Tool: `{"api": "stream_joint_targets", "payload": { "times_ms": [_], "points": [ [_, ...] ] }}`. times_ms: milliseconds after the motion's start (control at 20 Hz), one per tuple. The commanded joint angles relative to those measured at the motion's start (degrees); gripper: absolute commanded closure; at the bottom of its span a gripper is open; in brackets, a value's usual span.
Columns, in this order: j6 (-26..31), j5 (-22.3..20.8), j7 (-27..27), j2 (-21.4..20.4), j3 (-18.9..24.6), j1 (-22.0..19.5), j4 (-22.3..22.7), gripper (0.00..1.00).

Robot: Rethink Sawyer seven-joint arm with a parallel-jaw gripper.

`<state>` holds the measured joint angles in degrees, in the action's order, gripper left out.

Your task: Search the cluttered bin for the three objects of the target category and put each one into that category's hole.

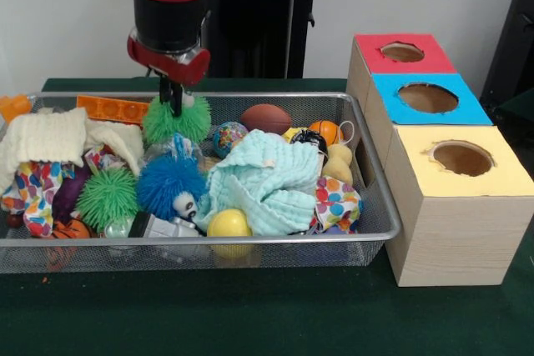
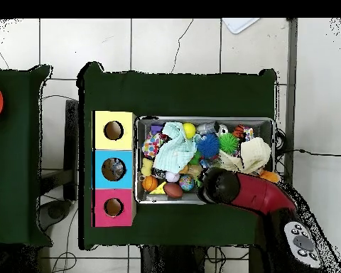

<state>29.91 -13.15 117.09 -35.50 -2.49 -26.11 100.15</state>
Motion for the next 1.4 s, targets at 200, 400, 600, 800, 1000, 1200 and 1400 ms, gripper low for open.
{"api": "stream_joint_targets", "payload": {
  "times_ms": [200, 400, 600, 800, 1000, 1200, 1400],
  "points": [
    [11.74, 3.08, 3.20, -8.24, 0.98, 0.90, -0.27, 1.00],
    [12.13, 3.29, 3.09, -9.59, 1.50, 0.40, 0.57, 1.00],
    [10.43, 3.08, 3.10, -8.80, 1.97, -0.38, 0.96, 1.00],
    [8.95, 3.06, 2.00, -7.88, 3.02, -2.04, 0.90, 1.00],
    [10.16, 5.13, 4.34, -7.74, 3.86, -0.70, -0.37, 1.00],
    [12.64, 7.33, 7.01, -7.79, 4.08, 1.90, -2.89, 1.00],
    [14.33, 9.82, 9.74, -6.79, 3.49, 4.20, -5.36, 1.00]
  ]
}}
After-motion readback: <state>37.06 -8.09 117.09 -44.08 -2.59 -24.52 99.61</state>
